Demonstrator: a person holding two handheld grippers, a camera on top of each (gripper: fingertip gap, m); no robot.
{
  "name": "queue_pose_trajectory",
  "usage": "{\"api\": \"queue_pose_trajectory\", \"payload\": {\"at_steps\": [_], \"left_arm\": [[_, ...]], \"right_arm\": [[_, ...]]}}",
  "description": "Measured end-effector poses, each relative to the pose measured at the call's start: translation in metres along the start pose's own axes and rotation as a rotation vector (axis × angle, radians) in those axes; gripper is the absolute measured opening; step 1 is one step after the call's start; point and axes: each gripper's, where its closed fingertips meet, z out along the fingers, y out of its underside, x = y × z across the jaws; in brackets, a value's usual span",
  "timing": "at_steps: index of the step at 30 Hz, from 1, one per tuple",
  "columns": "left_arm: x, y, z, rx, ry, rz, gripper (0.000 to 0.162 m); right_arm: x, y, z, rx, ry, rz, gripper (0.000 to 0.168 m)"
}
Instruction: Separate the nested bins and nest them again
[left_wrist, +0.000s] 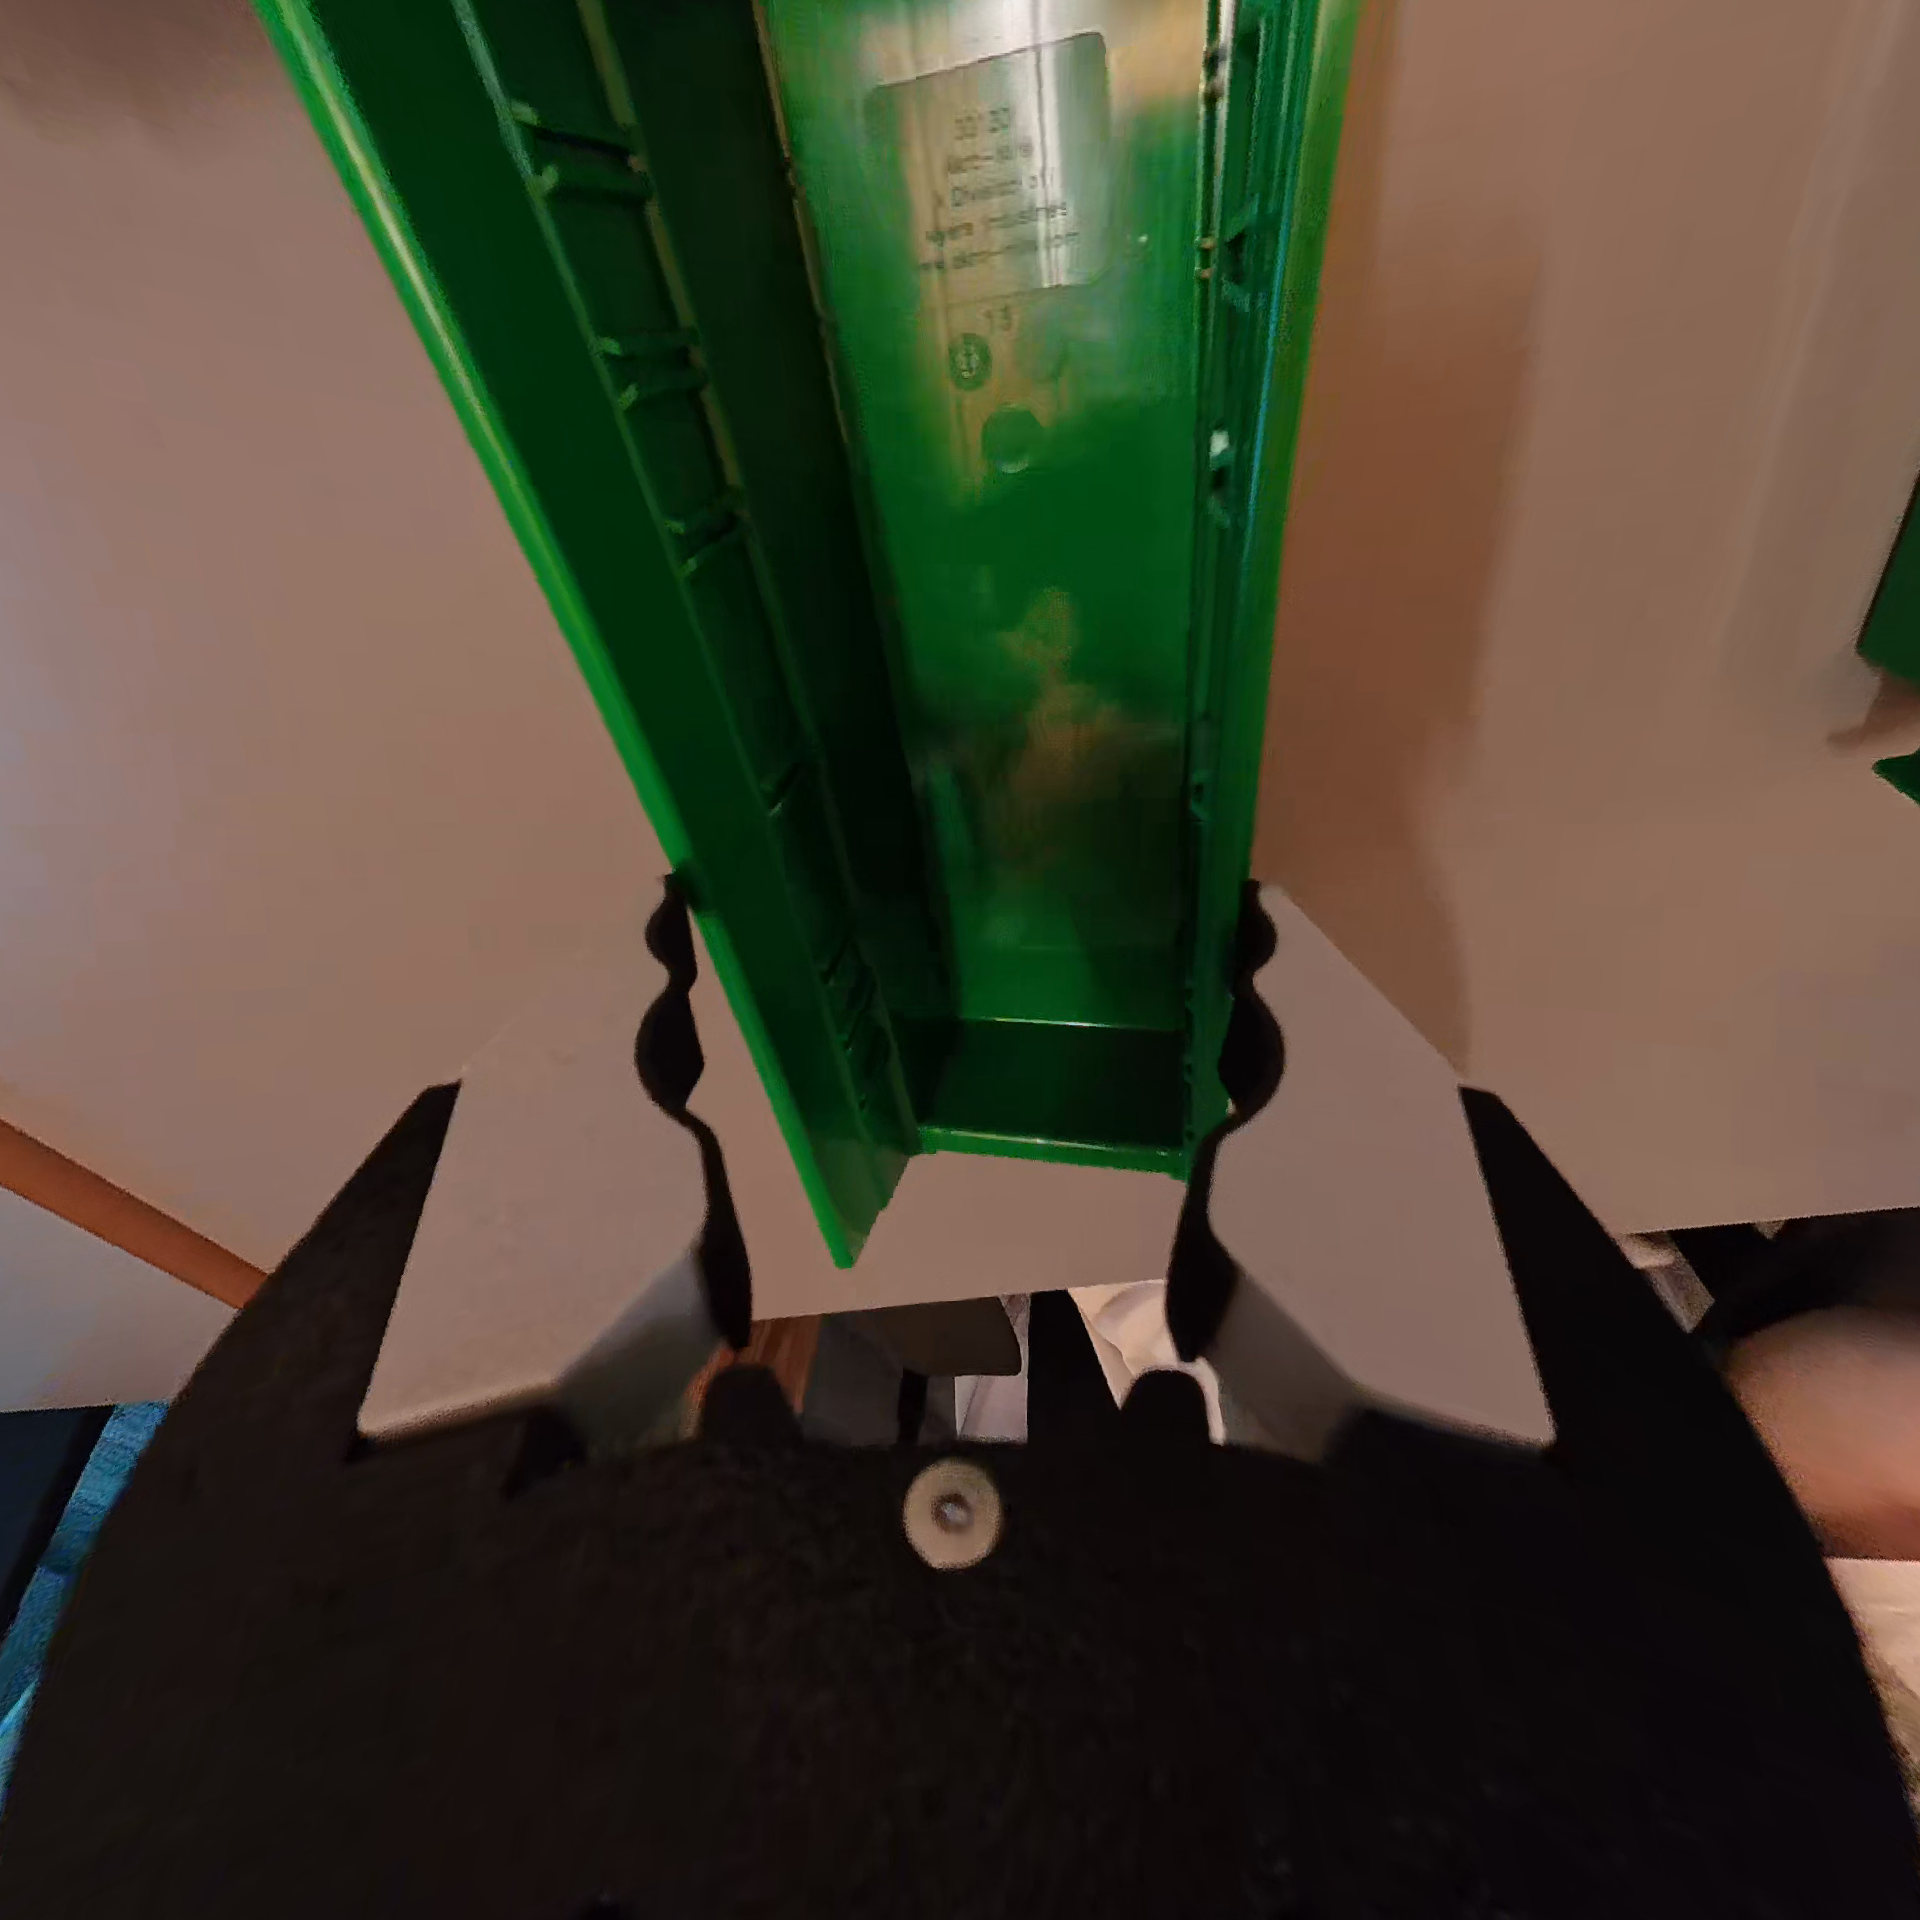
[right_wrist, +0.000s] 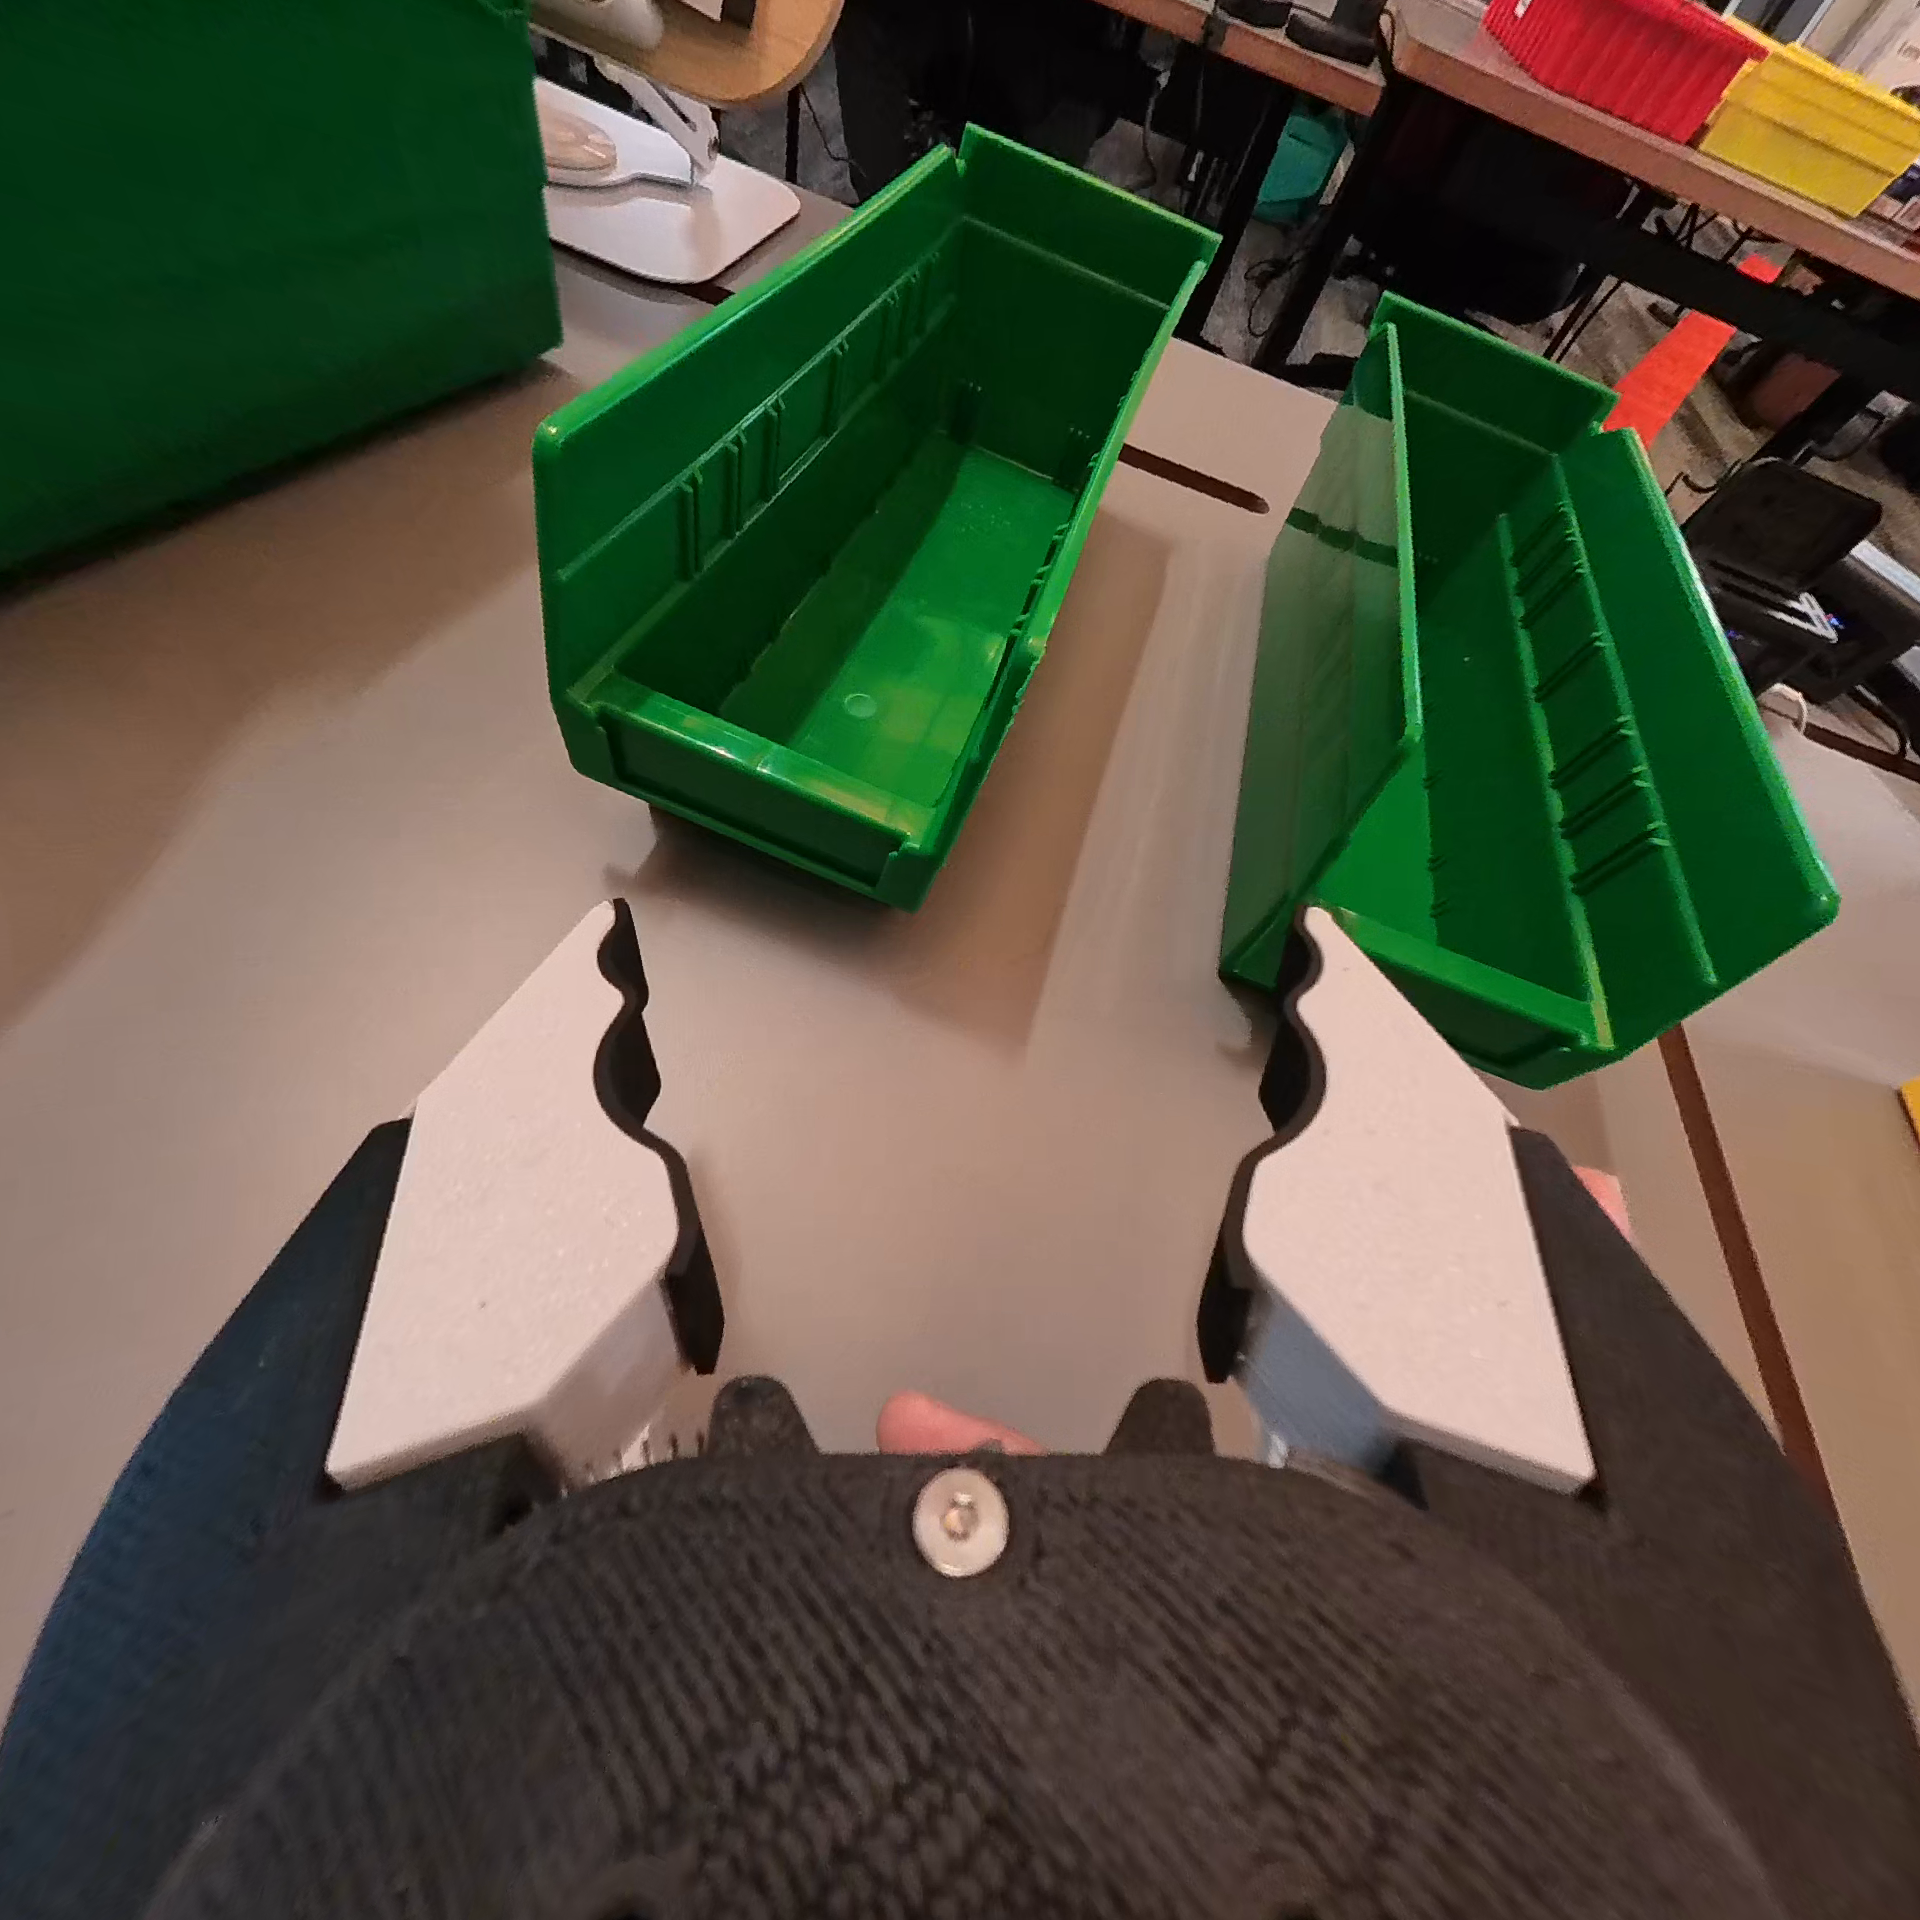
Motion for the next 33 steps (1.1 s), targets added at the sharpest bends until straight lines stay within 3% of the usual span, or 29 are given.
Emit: {"api": "queue_pose_trajectory", "payload": {"at_steps": [4,9,19,33], "left_arm": [[0.000,-0.001,-0.011,0.018,0.029,-0.016,0.090],[0.003,0.004,0.000,0.004,0.052,-0.013,0.103],[0.008,0.002,0.004,0.025,0.103,0.018,0.113],[-0.013,0.004,-0.009,0.026,0.050,-0.023,0.084]], "right_arm": [[-0.003,0.002,0.002,-0.008,-0.007,-0.002,0.119],[-0.007,0.003,0.003,-0.014,-0.020,-0.012,0.119],[-0.007,0.005,0.003,-0.024,-0.027,-0.014,0.117],[-0.014,0.015,0.012,-0.060,-0.050,-0.021,0.117]]}}
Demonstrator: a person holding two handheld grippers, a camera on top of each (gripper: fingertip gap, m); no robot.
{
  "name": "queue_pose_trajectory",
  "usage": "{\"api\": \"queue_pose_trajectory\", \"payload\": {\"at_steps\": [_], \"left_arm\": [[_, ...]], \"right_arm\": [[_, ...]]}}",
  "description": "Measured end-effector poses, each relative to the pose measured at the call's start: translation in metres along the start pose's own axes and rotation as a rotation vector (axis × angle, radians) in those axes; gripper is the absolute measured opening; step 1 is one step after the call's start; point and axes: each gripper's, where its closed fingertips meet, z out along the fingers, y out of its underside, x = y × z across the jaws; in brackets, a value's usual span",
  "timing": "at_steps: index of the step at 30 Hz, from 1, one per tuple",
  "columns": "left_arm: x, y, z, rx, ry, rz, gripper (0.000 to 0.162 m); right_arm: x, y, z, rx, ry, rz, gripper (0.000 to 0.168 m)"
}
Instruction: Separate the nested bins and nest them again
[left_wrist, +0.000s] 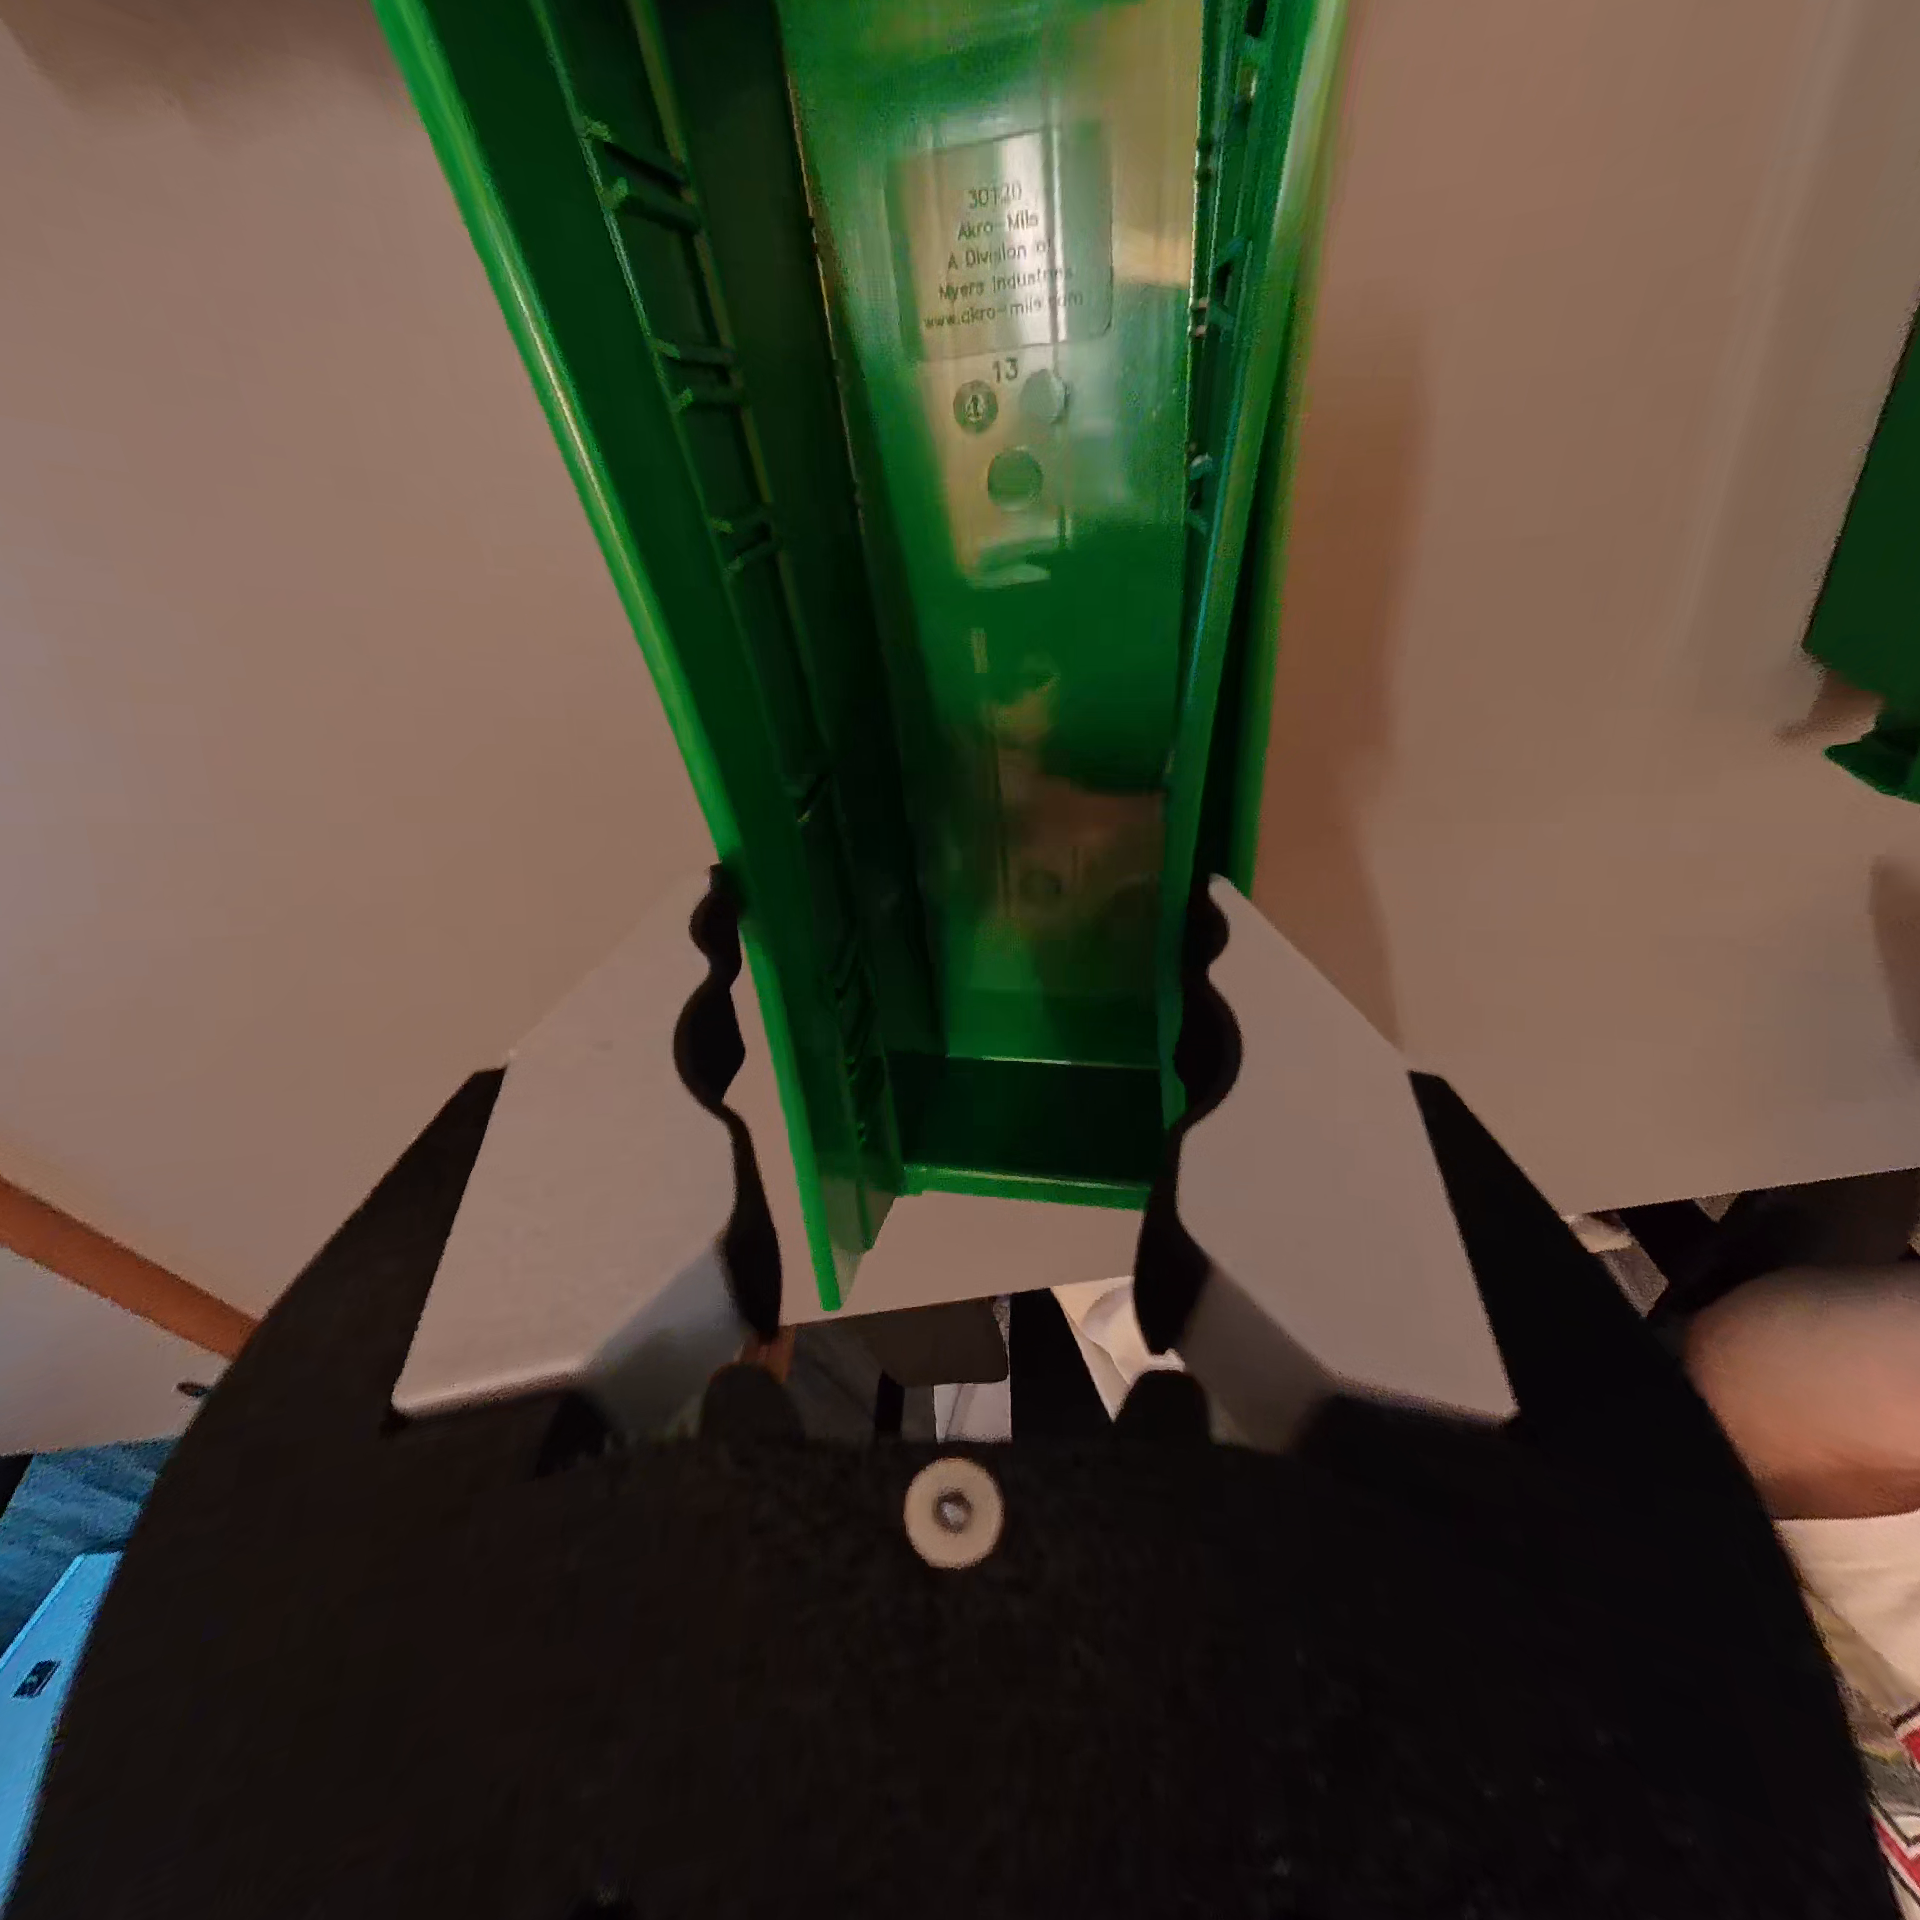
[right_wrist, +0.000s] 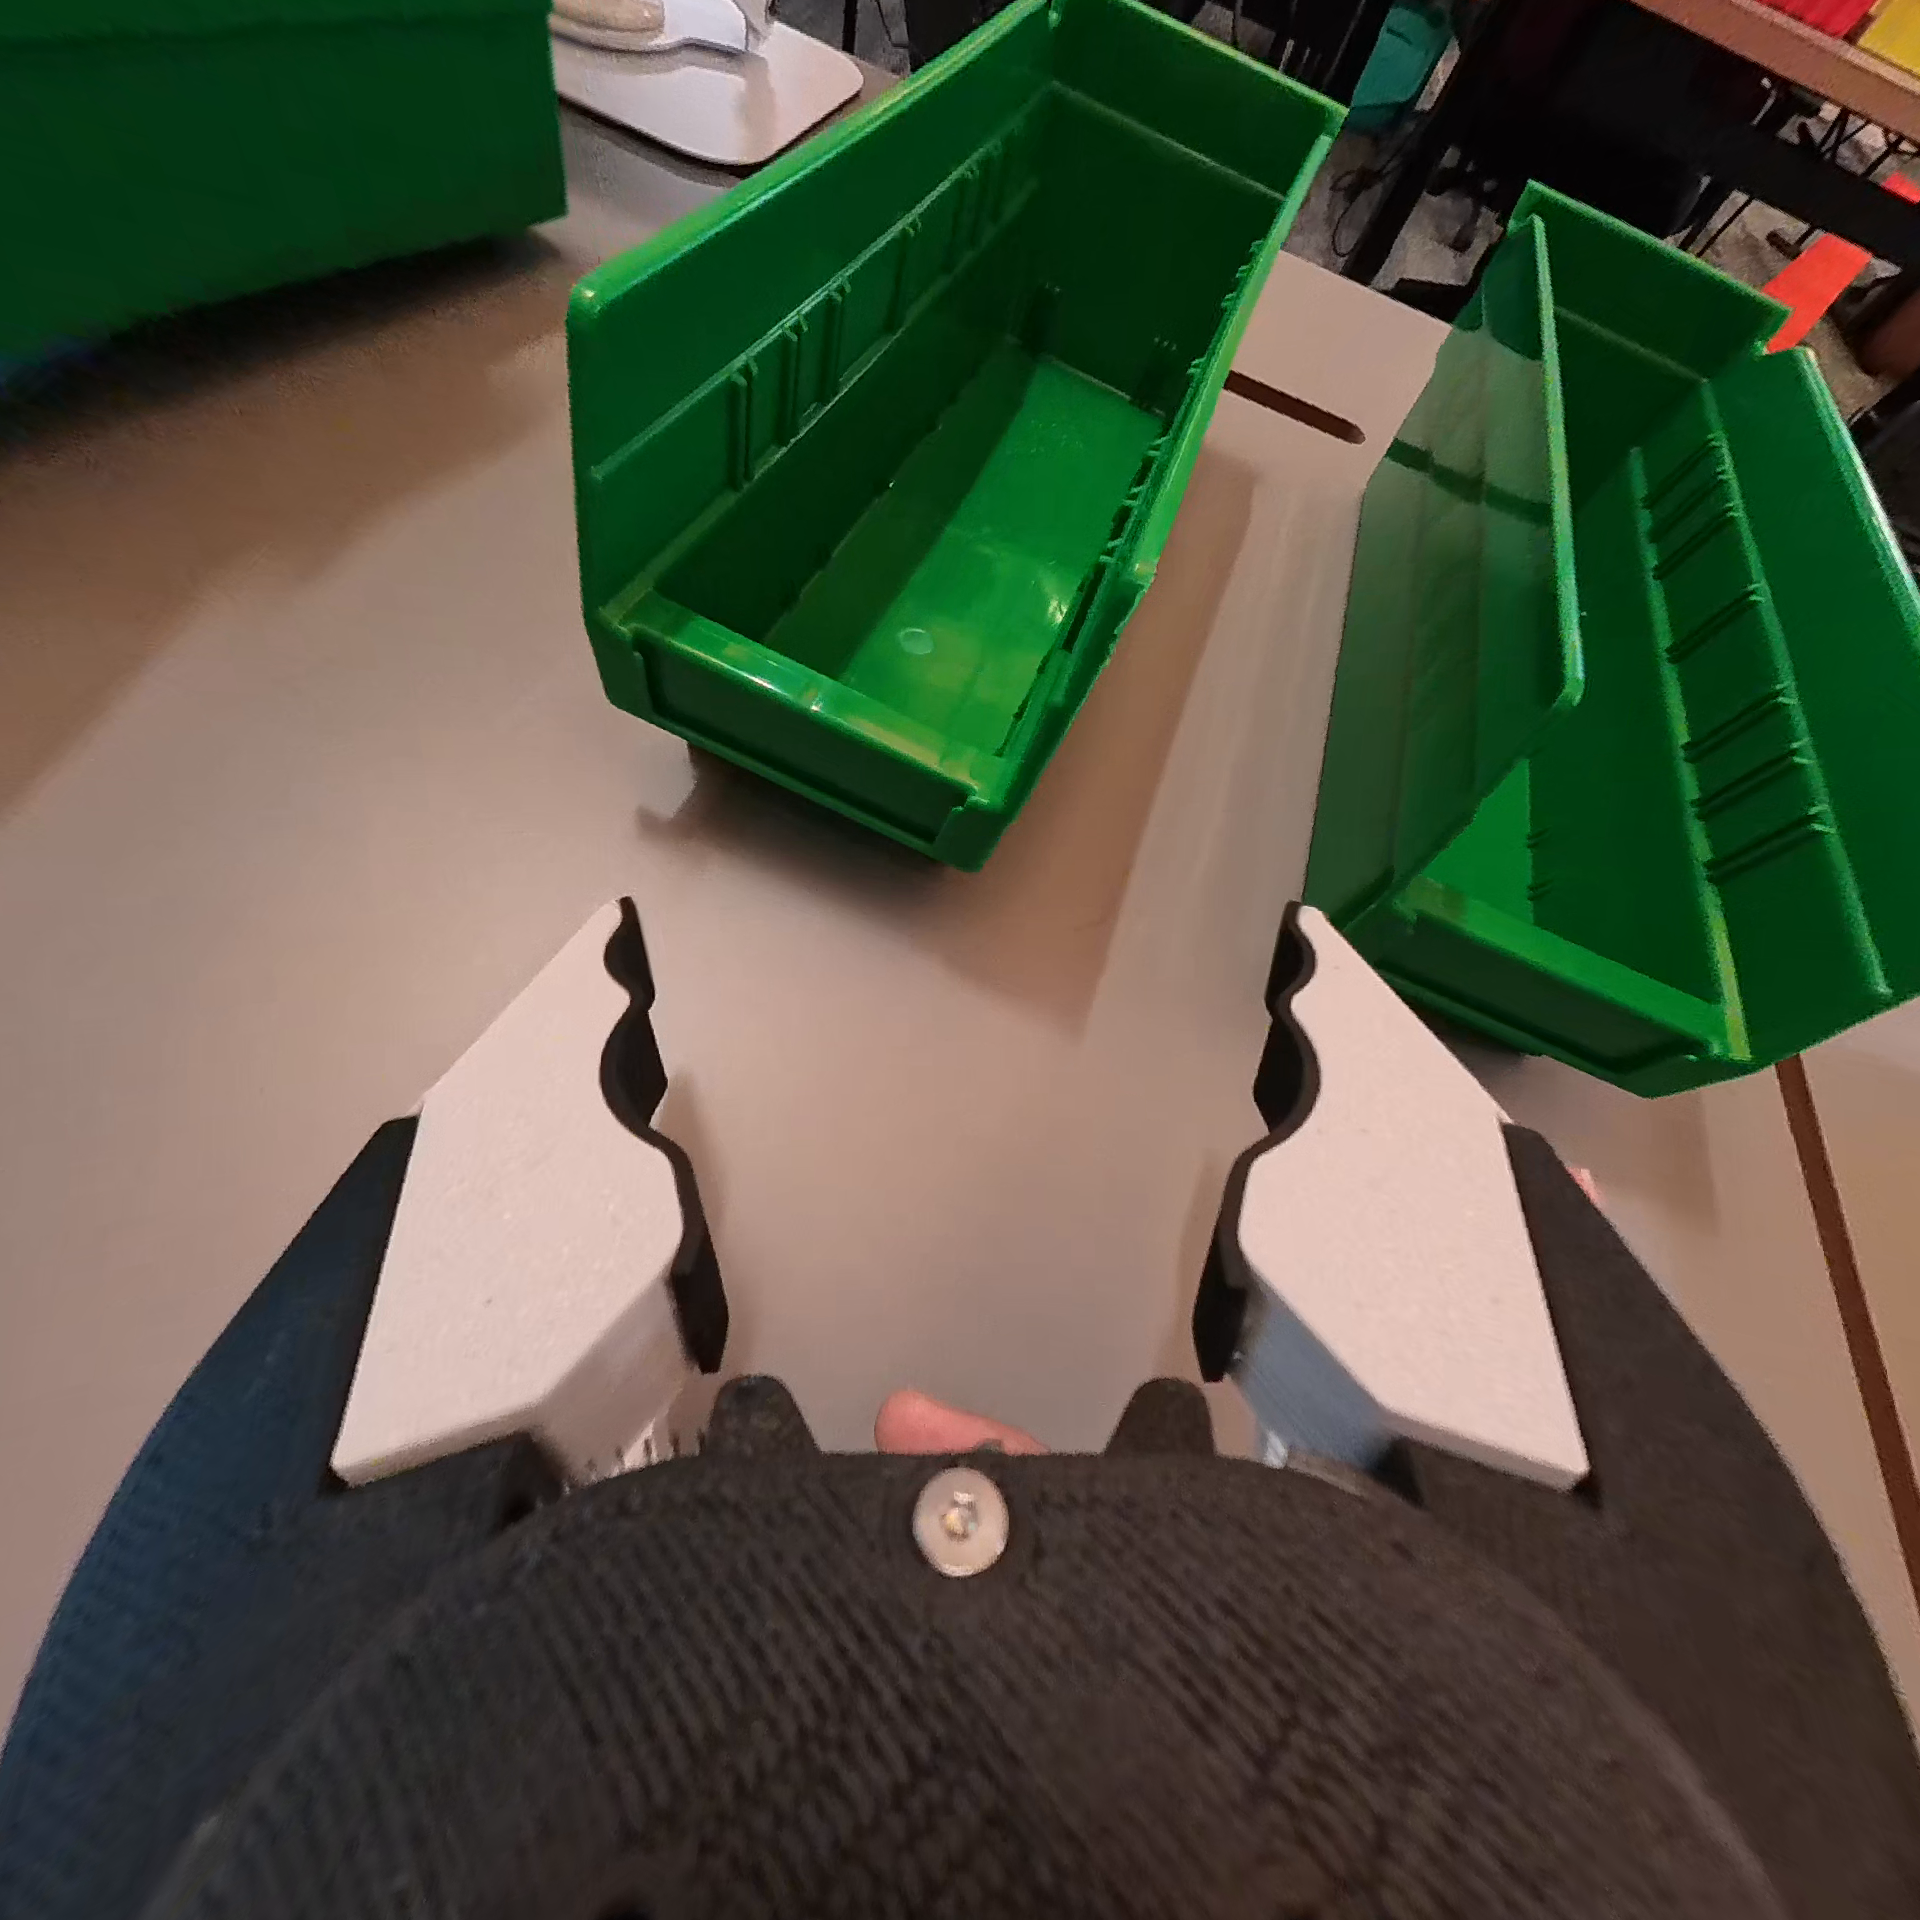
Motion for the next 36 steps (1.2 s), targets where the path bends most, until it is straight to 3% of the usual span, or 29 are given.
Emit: {"api": "queue_pose_trajectory", "payload": {"at_steps": [10,21,29,34,36], "left_arm": [[-0.028,0.010,-0.030,0.028,-0.106,-0.036,0.080],[-0.036,0.004,-0.057,0.123,-0.097,-0.062,0.077],[-0.037,0.010,-0.025,0.092,-0.087,-0.075,0.076],[-0.043,0.007,-0.042,0.096,-0.141,-0.055,0.076],[-0.040,0.005,-0.048,0.127,-0.095,-0.071,0.076]], "right_arm": [[-0.007,-0.003,-0.001,0.003,-0.012,-0.015,0.117],[-0.023,-0.016,-0.006,0.028,-0.036,-0.065,0.113],[-0.037,-0.018,-0.004,0.012,-0.081,-0.075,0.113],[-0.039,-0.016,-0.002,0.001,-0.081,-0.092,0.113],[-0.040,-0.015,-0.002,-0.002,-0.085,-0.092,0.113]]}}
